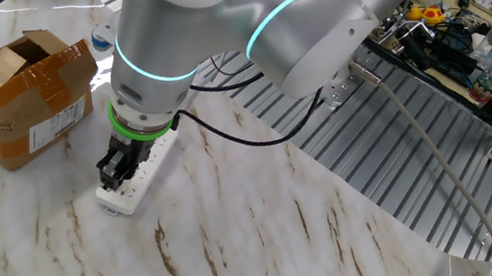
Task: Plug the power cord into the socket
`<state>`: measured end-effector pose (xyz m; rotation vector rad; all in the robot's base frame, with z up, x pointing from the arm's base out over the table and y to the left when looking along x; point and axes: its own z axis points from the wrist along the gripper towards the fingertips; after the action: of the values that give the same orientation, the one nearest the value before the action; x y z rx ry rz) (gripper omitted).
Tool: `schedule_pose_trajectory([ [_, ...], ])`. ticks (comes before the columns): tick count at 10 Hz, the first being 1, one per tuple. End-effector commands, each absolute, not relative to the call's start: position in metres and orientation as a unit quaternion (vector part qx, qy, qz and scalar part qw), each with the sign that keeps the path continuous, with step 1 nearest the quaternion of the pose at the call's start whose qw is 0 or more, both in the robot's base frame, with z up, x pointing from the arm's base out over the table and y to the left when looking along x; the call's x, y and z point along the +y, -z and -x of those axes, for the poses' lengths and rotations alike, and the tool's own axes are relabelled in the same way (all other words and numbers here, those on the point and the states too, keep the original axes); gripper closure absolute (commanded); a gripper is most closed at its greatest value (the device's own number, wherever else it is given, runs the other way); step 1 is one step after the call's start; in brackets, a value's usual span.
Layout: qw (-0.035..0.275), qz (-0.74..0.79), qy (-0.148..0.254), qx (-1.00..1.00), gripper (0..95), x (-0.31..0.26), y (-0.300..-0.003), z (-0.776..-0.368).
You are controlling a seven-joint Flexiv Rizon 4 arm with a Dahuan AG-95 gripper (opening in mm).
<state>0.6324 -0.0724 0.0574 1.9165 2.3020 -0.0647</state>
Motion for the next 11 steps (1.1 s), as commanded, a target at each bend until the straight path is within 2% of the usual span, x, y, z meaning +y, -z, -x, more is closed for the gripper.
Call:
schedule_pose_trajectory([
  [1,0.073,-0.637,0.023,0.767,95.0,-0.0725,-0.0576,-0.6314],
  [11,0.066,-0.647,0.004,0.759,95.0,-0.0673,-0.0516,-0.6242],
])
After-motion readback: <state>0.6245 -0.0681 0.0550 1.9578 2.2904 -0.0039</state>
